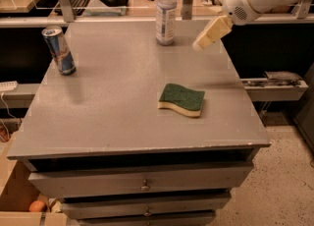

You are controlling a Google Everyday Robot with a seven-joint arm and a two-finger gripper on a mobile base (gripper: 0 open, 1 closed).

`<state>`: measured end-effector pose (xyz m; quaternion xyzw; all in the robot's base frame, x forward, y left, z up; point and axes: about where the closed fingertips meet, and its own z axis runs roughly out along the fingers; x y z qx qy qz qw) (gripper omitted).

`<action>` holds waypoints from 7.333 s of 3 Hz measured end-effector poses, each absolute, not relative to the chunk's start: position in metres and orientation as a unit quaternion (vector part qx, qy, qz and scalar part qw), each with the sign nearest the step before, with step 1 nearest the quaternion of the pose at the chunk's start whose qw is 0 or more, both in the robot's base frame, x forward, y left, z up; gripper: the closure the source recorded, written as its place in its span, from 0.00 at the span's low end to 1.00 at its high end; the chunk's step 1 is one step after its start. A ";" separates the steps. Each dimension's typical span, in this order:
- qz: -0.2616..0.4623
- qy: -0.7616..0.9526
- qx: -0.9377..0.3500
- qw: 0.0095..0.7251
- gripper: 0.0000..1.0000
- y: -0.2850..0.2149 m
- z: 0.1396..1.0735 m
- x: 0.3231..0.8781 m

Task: Move blue plastic bottle near sponge

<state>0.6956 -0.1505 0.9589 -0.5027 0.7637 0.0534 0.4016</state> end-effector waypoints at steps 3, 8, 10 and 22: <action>0.142 0.767 -0.351 0.518 0.00 -0.097 0.927 0.831; 0.256 0.738 -0.321 0.535 0.88 -0.036 0.947 0.829; 0.242 0.733 -0.354 0.529 1.00 -0.070 0.980 0.744; 0.374 0.669 -0.448 0.461 0.00 -0.114 0.905 0.572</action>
Offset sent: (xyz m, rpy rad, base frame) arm 0.1608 0.0580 -0.0272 0.4419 -0.0902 -0.2166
